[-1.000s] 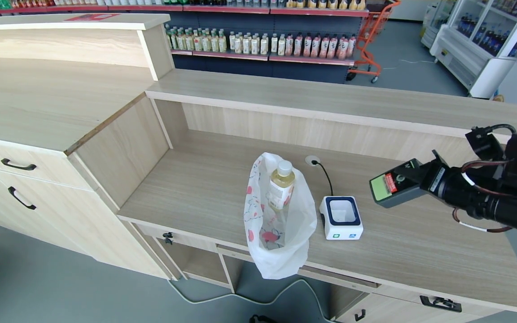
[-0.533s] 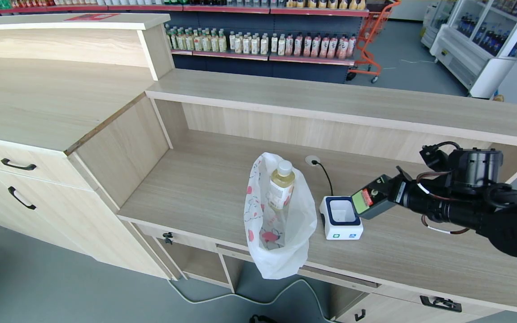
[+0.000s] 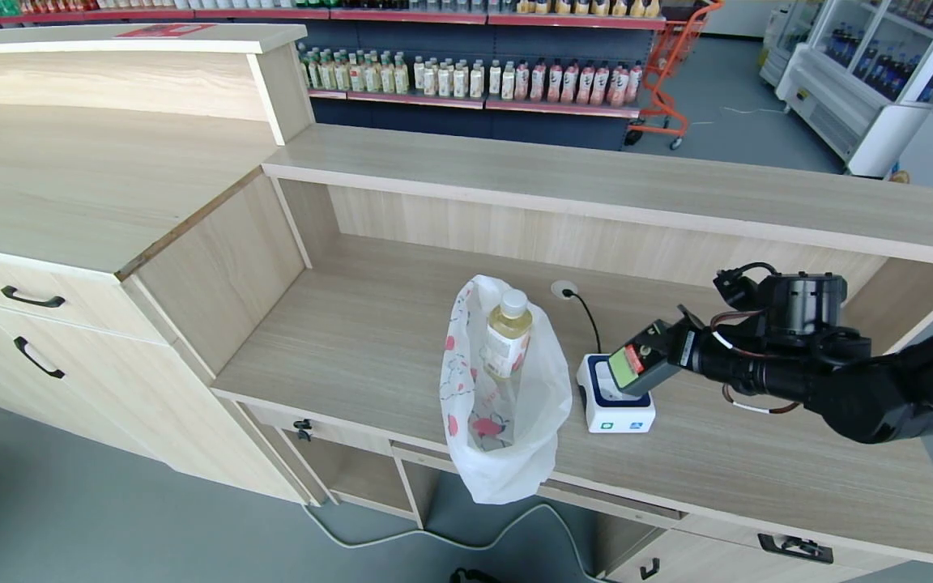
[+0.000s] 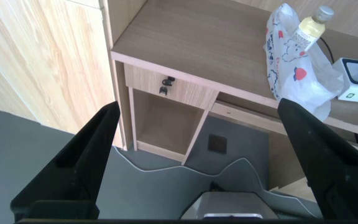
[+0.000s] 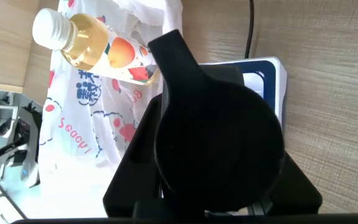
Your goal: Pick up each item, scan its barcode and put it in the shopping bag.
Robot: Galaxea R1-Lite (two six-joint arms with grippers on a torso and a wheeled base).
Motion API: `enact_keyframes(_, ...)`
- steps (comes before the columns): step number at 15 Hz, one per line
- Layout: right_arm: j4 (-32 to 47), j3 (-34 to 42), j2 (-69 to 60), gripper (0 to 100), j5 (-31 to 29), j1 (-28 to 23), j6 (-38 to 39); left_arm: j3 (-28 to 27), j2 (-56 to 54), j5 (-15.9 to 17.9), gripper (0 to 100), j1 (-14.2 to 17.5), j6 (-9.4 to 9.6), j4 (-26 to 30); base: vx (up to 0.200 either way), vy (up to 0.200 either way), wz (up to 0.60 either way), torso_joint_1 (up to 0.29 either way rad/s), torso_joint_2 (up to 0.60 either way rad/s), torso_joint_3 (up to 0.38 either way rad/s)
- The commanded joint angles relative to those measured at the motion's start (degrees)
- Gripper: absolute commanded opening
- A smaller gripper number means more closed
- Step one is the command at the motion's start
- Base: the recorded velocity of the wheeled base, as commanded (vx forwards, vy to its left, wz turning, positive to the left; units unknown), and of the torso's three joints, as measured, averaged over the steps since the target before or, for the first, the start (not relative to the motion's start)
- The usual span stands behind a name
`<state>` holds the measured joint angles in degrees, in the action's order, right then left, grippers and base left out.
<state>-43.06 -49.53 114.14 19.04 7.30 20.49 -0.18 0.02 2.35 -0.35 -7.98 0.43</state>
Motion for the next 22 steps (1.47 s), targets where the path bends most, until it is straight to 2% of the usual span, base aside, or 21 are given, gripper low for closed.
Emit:
enact_keyframes(1,-0.1,-1.3,2.6,0,0.0,0.6,-0.1,0.0,0.0,0.0,100,0.0,-0.01,0.0,0.0,0.0,0.0,0.0,0.0,0.0)
enact_keyframes(9,0.1,-7.2,6.6,0,-0.1,3.3,-0.1,0.0,0.0,0.0,100,0.0,-0.01,0.0,0.0,0.0,0.0,0.0,0.0,0.0)
enact_keyframes(15,0.3,-7.4,8.4,0,-2.8,4.0,-3.7,0.0,0.0,0.0,100,0.0,-0.01,0.0,0.0,0.0,0.0,0.0,0.0,0.0)
enact_keyframes(22,0.2,-8.0,9.0,0,-2.6,4.1,-3.5,0.0,0.0,0.0,100,0.0,-0.01,0.0,0.0,0.0,0.0,0.0,0.0,0.0)
